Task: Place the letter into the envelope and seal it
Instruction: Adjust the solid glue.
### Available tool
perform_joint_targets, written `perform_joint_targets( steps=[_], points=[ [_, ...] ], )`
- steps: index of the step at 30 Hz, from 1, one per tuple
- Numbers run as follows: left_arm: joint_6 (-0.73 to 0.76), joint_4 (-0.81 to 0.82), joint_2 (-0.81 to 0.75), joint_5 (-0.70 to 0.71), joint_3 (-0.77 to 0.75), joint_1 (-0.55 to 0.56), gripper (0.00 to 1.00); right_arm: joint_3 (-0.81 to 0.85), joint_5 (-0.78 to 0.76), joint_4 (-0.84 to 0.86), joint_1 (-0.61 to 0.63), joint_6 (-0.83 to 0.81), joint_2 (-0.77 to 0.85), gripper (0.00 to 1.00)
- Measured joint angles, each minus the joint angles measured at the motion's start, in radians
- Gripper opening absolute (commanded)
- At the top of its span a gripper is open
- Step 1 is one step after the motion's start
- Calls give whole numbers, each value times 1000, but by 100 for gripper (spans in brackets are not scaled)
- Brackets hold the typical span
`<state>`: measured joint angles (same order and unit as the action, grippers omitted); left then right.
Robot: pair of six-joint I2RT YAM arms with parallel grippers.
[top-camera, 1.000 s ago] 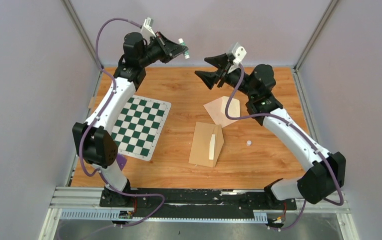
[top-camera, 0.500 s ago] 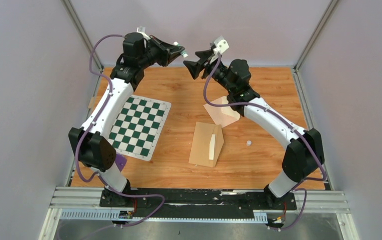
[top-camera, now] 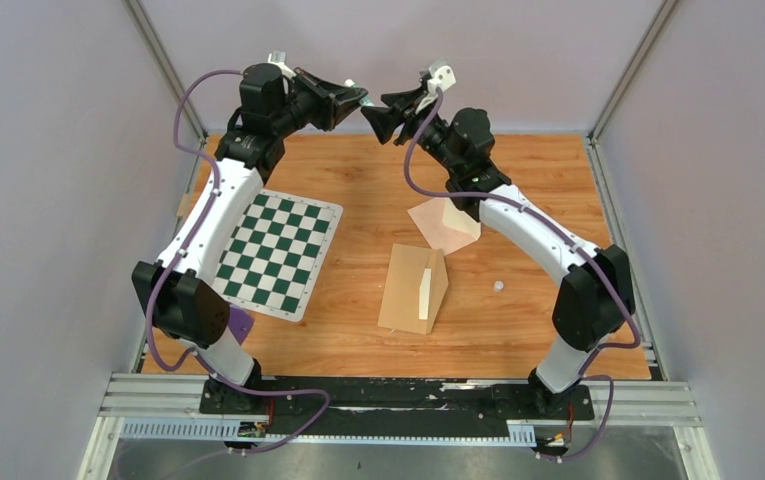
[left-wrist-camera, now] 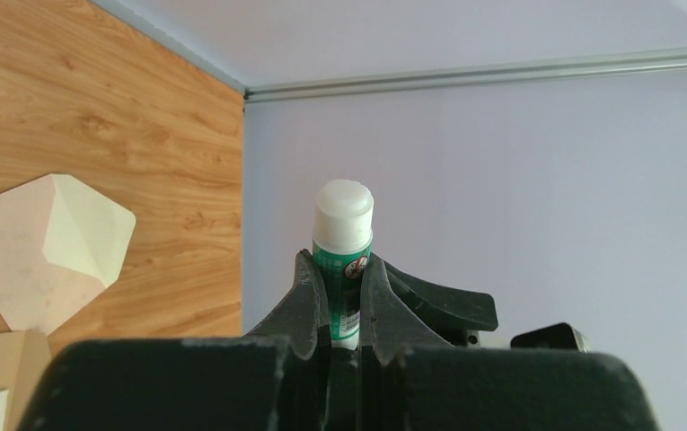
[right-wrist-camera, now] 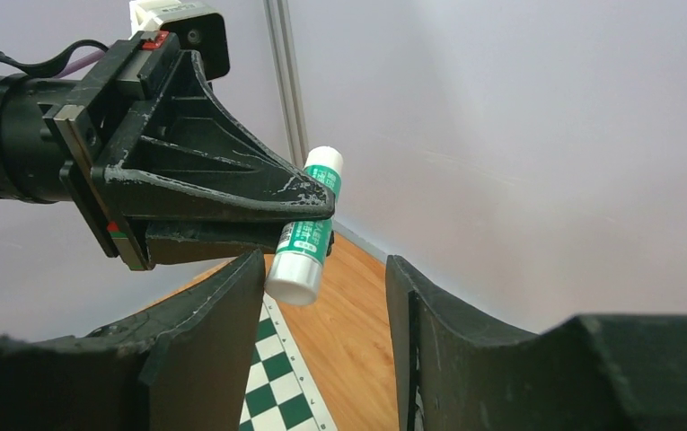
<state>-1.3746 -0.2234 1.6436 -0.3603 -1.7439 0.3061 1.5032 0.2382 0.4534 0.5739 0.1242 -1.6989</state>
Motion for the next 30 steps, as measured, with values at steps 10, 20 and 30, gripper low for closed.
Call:
perform_joint_targets(
  steps=[10,20,30],
  points=[
    [-2,4,0,0,0,0,0,53,11,5,7,32,-59,41],
    [-12,17,0,13,0,-2,0,87,2,14,12,32,-78,1],
    [43,-14,0,43,0,-6,97,114,15,-34,4,-28,-81,0]
  ],
)
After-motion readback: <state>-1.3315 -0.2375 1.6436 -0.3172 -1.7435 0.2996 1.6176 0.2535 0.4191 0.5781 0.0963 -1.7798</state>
